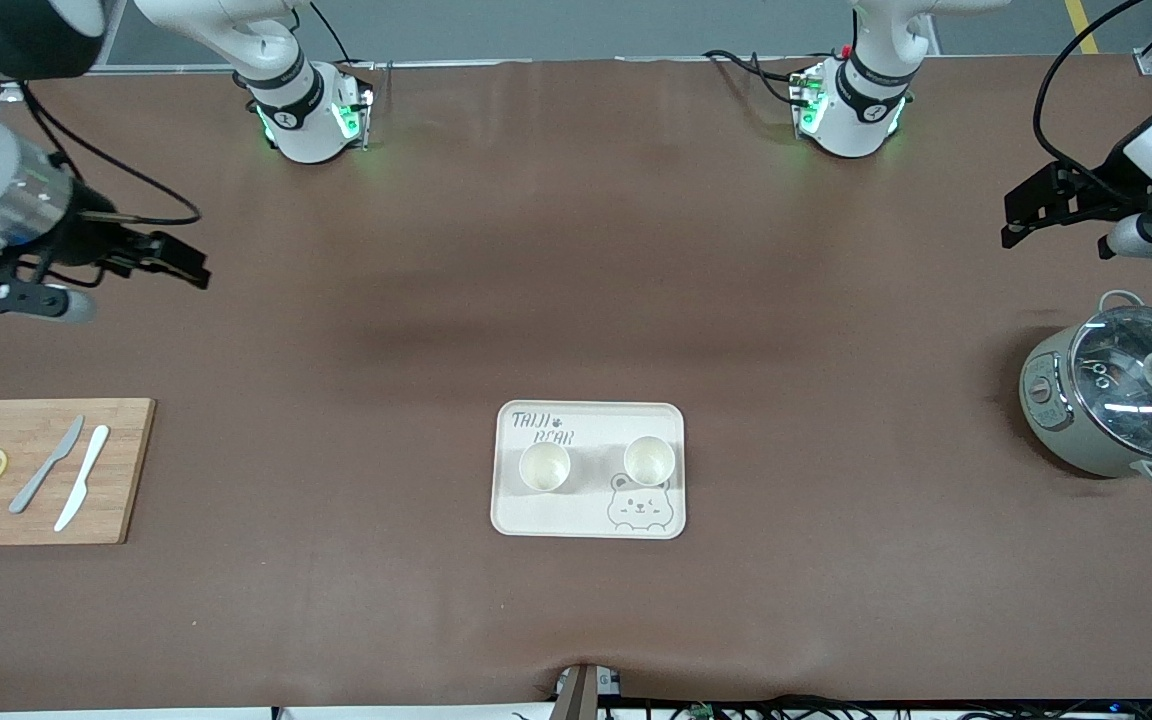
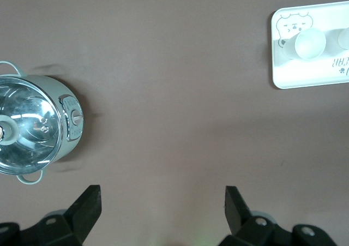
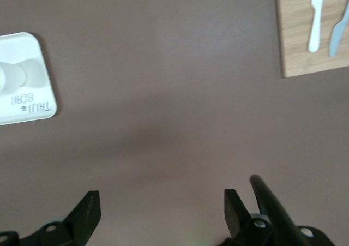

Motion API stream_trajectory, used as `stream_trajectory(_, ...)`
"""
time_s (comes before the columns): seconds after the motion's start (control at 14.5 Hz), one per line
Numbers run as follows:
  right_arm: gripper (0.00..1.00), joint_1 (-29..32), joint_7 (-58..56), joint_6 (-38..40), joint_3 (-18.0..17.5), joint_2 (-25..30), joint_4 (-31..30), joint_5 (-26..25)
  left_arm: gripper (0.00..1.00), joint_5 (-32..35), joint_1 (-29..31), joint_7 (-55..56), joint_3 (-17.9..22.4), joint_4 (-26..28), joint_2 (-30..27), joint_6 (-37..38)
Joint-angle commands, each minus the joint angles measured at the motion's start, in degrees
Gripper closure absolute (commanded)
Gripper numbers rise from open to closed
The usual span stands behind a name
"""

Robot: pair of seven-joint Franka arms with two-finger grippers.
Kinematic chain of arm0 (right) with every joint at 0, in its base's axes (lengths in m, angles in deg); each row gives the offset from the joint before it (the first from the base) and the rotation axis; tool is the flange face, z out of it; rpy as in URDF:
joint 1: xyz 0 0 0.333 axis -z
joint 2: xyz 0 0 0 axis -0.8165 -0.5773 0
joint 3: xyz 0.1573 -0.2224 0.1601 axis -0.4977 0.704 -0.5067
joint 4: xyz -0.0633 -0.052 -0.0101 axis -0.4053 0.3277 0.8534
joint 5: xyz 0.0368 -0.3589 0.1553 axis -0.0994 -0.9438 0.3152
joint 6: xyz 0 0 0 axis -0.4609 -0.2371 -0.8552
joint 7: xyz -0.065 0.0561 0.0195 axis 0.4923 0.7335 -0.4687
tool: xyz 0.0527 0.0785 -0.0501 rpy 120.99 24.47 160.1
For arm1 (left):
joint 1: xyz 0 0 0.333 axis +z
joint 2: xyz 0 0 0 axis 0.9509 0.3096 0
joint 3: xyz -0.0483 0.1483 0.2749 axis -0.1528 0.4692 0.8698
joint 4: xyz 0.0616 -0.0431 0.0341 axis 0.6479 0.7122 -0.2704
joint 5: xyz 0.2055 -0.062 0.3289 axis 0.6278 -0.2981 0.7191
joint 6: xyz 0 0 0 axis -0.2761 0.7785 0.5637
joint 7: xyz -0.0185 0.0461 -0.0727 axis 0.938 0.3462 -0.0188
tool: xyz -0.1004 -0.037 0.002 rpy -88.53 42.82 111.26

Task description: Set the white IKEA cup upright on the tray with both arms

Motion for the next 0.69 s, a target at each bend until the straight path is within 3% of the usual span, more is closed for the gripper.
stream_trajectory(0.0, 0.00, 3.34, -4.15, -1.01, -1.12, 1.83, -1.96, -0.75, 0.00, -0.16, 0.24, -1.18, 0.04, -0.07, -0.38, -0.40)
stream_trajectory(0.21, 0.00, 3.61, -4.33, -2.76, -1.12, 2.70, -1.87, -3.99, 0.00, -0.16, 0.24, -1.18, 0.04, 0.01, -0.29, -0.66)
stream_trajectory(0.62, 0.00, 5.28, -6.88, -9.00, -1.12, 2.53, -5.73, -4.27, 0.00, -0.24, 0.24, -1.18, 0.04, 0.01, -0.20, -0.75)
